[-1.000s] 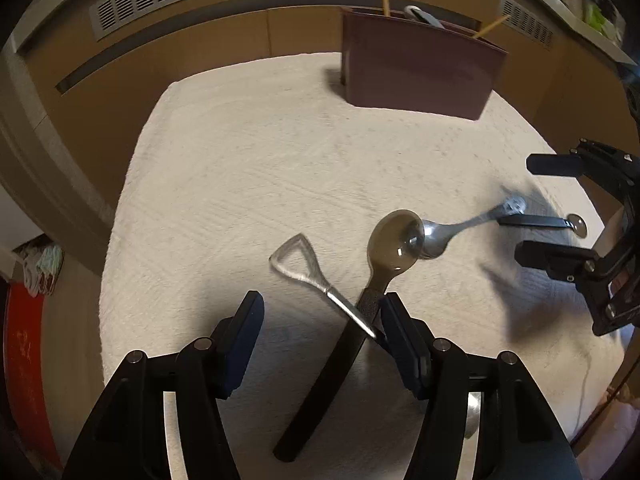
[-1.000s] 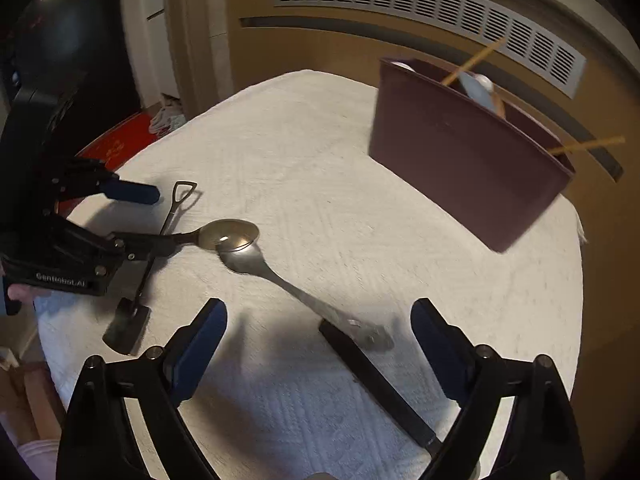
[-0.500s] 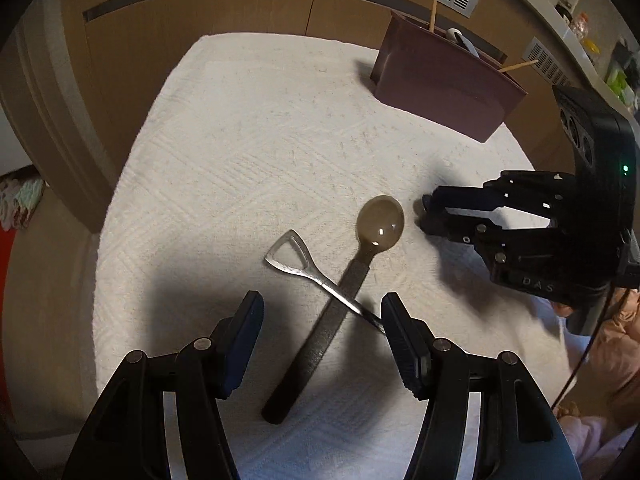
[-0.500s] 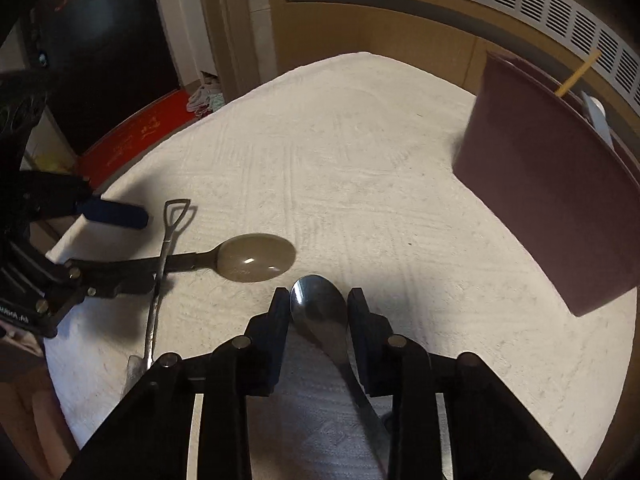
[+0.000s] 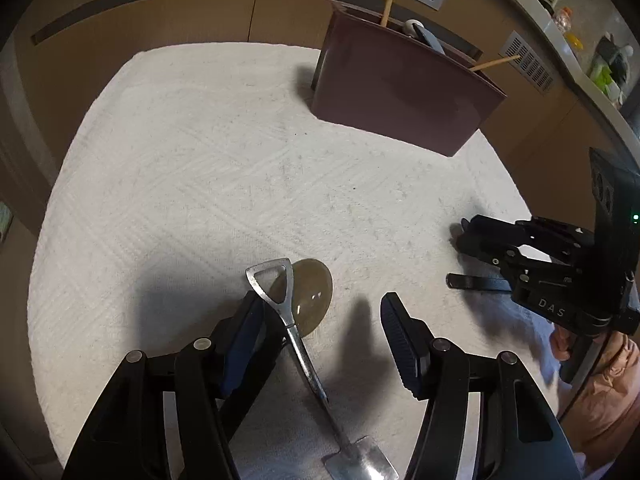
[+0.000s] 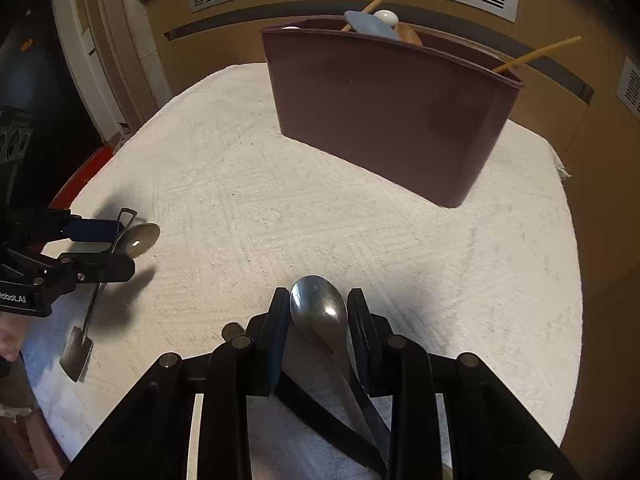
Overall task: Organize utensils
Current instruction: 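Grasp the shovel-shaped spoon with the left tool while the right tool grasps a silver spoon, then lift the shovel-shaped spoon with the left tool while the right tool lifts the silver spoon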
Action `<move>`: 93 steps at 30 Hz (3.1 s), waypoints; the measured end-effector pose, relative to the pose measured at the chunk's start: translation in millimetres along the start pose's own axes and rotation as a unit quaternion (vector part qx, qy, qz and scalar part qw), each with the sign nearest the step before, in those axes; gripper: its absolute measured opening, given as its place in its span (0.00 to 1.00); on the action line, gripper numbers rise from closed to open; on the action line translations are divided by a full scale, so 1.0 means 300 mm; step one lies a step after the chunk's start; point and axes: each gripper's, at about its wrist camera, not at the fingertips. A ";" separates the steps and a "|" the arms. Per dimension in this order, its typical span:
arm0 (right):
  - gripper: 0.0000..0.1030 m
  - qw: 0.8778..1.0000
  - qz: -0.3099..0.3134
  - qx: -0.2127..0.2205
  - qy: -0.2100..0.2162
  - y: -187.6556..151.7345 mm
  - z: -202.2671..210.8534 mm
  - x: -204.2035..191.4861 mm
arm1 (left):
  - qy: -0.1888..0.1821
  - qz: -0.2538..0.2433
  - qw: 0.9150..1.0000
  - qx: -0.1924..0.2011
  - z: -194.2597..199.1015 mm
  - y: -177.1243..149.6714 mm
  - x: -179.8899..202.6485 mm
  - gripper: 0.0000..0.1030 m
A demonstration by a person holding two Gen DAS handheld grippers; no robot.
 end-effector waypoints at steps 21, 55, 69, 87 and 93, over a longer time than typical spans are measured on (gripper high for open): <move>0.26 0.996 -0.038 0.071 -0.024 -0.065 0.190 0.043 | 0.046 0.005 0.994 0.101 0.115 -0.013 0.051 0.22; 0.25 0.980 -0.057 0.189 -0.029 0.055 0.474 0.090 | -0.002 -0.080 0.968 0.237 0.379 0.138 0.257 0.11; 0.25 0.983 -0.064 0.172 -0.029 0.113 0.413 0.118 | 0.021 -0.017 0.987 0.158 0.228 0.296 0.081 0.27; 0.25 0.988 -0.068 0.136 -0.027 0.072 0.338 0.129 | 0.041 -0.034 0.996 0.075 -0.215 0.358 0.077 0.06; 0.25 0.986 -0.086 0.140 -0.023 0.071 0.338 0.150 | 0.012 -0.054 0.988 0.145 -0.023 0.277 0.112 0.05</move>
Point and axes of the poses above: each gripper's, at about its wrist camera, not at the fingertips, and z roughly against the way its jaws point, x to its right, y to its top, and after that the axes turned 4 degrees about -y, right-handed
